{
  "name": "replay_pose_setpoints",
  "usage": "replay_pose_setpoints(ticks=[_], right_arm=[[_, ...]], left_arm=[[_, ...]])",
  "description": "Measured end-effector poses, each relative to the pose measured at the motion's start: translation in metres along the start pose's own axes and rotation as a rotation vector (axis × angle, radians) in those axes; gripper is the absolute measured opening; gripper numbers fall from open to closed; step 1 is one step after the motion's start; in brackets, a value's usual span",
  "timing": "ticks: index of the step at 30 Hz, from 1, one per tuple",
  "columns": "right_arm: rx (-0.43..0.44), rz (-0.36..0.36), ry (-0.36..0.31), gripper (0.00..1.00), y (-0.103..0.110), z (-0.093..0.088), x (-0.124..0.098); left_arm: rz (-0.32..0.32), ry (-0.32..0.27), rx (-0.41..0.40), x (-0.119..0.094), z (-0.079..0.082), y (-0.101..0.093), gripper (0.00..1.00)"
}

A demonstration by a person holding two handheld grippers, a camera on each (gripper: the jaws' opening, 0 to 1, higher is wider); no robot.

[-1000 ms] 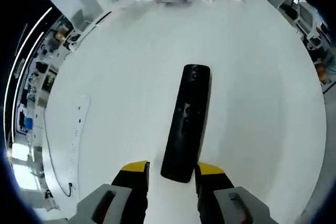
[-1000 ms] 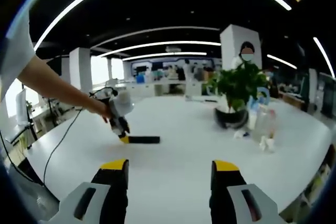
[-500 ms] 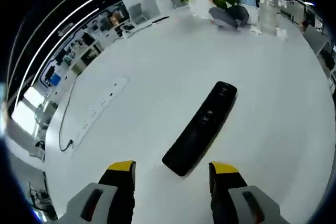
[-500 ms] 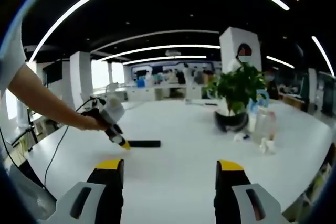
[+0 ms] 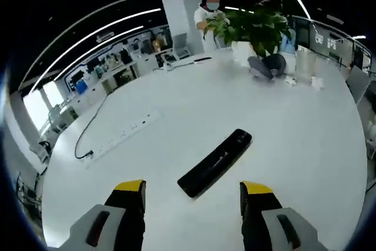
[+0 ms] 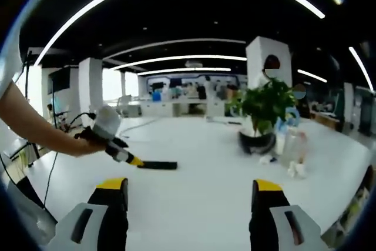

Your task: Press the specified remote control buttons in sequence, fully releasing each button before pressing the next.

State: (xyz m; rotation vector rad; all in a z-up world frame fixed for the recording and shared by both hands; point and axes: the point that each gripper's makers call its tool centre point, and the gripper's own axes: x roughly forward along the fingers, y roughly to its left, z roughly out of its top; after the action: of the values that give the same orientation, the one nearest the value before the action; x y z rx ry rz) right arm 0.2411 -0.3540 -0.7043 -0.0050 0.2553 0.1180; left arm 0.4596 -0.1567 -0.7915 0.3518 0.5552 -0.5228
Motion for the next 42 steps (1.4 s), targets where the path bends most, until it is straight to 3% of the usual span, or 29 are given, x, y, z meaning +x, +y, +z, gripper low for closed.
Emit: replay_pose_setpoints(ticks=[4, 5, 8, 11, 17, 20, 32, 37, 42], right_arm=[[-0.007, 0.002, 0.004, 0.90, 0.001, 0.000, 0.001], [-0.008, 0.002, 0.003, 0.91, 0.000, 0.000, 0.000], [-0.023, 0.009, 0.014, 0.95, 0.003, -0.002, 0.002], [-0.038, 0.013, 0.007, 0.98, 0.004, 0.000, 0.001], [-0.062, 0.027, 0.015, 0.99, 0.008, -0.001, 0.002], [-0.066, 0.031, 0.013, 0.99, 0.009, 0.000, 0.002], [-0.031, 0.020, 0.000, 0.99, 0.004, 0.002, -0.003], [-0.024, 0.017, 0.001, 0.99, 0.004, 0.001, -0.005], [-0.025, 0.018, 0.007, 0.99, 0.004, 0.000, -0.005]], left_arm=[[-0.015, -0.163, -0.042, -0.021, 0.020, -0.006, 0.88], [-0.009, -0.147, -0.053, -0.024, 0.017, -0.005, 0.89], [-0.004, -0.184, -0.126, -0.039, 0.021, -0.004, 0.90], [0.022, -0.242, -0.119, -0.058, 0.026, -0.001, 1.00], [0.024, -0.258, -0.121, -0.091, 0.023, -0.005, 1.00], [0.032, -0.281, -0.166, -0.111, 0.020, -0.006, 1.00], [0.132, -0.326, -0.220, -0.181, -0.003, -0.002, 1.00], [0.196, -0.296, -0.305, -0.200, -0.031, 0.002, 1.00], [0.244, -0.264, -0.312, -0.216, -0.058, 0.002, 1.00]])
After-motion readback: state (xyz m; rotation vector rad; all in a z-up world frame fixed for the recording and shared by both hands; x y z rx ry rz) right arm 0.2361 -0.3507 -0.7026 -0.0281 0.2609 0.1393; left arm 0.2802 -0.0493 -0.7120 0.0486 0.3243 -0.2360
